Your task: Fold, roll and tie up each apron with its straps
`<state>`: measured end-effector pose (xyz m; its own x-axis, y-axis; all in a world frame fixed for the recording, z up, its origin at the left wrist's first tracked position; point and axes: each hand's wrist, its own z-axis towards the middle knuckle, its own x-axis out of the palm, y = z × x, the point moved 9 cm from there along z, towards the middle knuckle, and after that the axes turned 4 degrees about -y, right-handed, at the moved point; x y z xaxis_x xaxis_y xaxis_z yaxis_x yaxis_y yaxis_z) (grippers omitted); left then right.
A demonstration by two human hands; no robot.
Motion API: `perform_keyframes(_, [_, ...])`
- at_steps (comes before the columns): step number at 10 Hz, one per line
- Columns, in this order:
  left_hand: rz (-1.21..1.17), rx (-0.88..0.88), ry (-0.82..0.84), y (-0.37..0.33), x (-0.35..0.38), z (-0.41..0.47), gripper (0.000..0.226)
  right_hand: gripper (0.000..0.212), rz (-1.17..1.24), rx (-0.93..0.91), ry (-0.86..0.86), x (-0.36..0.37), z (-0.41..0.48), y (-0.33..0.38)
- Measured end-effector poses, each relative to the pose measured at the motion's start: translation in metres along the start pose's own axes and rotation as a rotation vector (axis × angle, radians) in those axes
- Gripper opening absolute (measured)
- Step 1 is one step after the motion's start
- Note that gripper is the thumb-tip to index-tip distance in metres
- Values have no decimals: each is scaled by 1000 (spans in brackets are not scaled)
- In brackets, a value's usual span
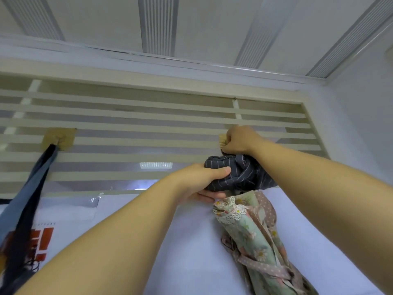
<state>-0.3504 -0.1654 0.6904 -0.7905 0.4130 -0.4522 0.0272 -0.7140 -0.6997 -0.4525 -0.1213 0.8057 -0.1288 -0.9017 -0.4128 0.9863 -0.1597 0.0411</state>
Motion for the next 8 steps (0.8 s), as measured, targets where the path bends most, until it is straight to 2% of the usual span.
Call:
perform_keyframes(2, [31, -24, -4, 27, -1, 0, 19, 15, 335, 25, -17, 17, -21, -15])
perform_keyframes(3, [100, 5, -10, 33, -1, -1, 20, 37, 308, -20, 4, 23, -39, -12])
perform_keyframes(4, [171, 46, -9, 33, -1, -5, 11, 47, 216, -38, 82, 31, -58, -13])
perform_keyframes(5, [214, 78, -39, 31, 1, -9, 5, 38, 210, -123, 170, 38, -83, -13])
perform_keyframes(6, [236, 98, -80, 24, 3, -16, 13, 42, 235, -100, 141, 32, -101, -19])
perform_keyframes(7, [278, 77, -133, 22, -2, -21, 29, 41, 197, -66, 9, 14, -101, -17])
perform_keyframes(8, [322, 36, -216, 21, -12, -30, 54, 41, 184, -25, -116, -1, -106, -18])
